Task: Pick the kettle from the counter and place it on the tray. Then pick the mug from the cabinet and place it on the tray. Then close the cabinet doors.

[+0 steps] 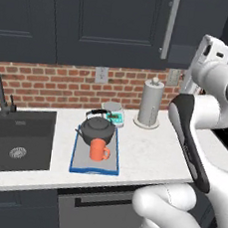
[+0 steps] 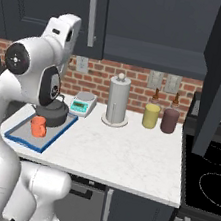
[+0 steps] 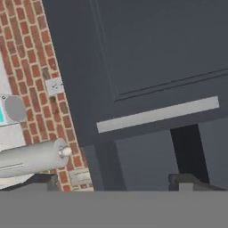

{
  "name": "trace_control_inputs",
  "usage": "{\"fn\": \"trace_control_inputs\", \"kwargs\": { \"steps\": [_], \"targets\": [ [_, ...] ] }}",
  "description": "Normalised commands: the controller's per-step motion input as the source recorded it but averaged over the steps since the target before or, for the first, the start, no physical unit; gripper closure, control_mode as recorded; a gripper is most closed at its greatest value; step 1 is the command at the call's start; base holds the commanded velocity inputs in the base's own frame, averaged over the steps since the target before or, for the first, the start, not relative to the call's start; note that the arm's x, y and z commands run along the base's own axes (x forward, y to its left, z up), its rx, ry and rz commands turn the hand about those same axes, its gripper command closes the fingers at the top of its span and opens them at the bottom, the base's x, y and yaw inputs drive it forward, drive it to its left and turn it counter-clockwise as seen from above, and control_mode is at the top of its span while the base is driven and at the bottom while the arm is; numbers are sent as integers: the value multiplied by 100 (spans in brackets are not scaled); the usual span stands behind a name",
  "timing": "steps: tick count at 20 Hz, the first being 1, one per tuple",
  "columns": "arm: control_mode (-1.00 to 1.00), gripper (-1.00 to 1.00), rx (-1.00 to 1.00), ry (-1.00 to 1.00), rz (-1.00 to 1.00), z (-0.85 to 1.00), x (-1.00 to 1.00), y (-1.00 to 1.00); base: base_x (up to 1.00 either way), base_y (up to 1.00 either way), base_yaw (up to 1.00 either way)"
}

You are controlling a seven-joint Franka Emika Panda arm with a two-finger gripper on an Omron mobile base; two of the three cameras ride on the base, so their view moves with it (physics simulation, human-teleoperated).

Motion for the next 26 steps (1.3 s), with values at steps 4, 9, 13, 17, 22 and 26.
{"fn": "trace_control_inputs", "kwargs": {
  "steps": [4,9,13,17,22,26],
  "targets": [
    [-100,-100,53,-8,-11,12,-43,-72,0,0,0],
    [-100,-100,71,-24,0,9,-44,-72,0,0,0],
    [-100,-100,68,-16,-4,10,-35,-74,0,0,0],
    [-100,-100,71,0,-14,4,-35,-65,0,0,0],
    [-100,-100,80,0,-17,-3,-50,-31,0,0,0],
    [-100,-100,77,-15,-14,-6,-42,-33,0,0,0]
  ]
}}
